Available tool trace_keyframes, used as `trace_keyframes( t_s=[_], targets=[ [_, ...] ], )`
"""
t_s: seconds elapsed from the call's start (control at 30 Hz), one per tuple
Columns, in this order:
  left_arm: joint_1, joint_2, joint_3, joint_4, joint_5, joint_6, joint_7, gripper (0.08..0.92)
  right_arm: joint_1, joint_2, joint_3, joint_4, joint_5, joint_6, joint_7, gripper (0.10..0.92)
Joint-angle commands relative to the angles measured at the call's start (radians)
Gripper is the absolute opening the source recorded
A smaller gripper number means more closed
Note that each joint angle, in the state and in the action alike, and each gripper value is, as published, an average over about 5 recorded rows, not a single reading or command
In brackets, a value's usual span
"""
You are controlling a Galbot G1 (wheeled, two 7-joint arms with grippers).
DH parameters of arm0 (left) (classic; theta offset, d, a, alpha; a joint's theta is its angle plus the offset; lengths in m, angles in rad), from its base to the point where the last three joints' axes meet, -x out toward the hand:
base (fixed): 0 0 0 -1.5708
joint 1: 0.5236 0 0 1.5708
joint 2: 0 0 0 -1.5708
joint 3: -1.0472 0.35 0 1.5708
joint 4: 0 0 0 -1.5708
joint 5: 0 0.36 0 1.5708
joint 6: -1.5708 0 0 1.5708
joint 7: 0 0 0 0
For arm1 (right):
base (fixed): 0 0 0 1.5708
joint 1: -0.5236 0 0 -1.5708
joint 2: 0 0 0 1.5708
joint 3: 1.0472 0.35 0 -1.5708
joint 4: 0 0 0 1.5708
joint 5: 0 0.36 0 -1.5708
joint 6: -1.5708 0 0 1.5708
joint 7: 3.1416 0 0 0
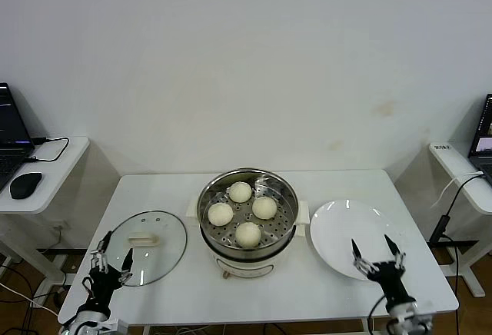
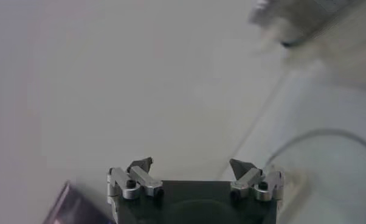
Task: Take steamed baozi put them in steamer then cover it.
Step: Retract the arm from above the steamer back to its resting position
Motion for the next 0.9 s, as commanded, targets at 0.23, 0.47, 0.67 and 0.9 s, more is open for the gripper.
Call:
trace_keyframes(
  t_s=[0.23,0.47,0.67,0.9],
  targets=[
    [-0.287,0.097,0.115,0.331,0.292,-0.03,-0.003,0.823,-0.12,0.124,0.089,0.006,-0.05,0.022,0.008,0.823],
    [-0.355,0.098,0.145,0.384,0.286,-0.039,-0.001,0.823,-0.124,0.148,0.092,0.0,-0.066,0.027,0.009,0.823],
    [-0.414,0.101,0.164,0.47,0.281,-0.05,0.004,0.823,-0.132,0.16,0.105,0.0,-0.079,0.033,0.007,0.823],
    [-0.445,0.096,0.175,0.507,0.258,-0.064,0.002,0.823,-0.136,0.169,0.112,-0.006,-0.087,0.039,0.006,0.823]
  ],
)
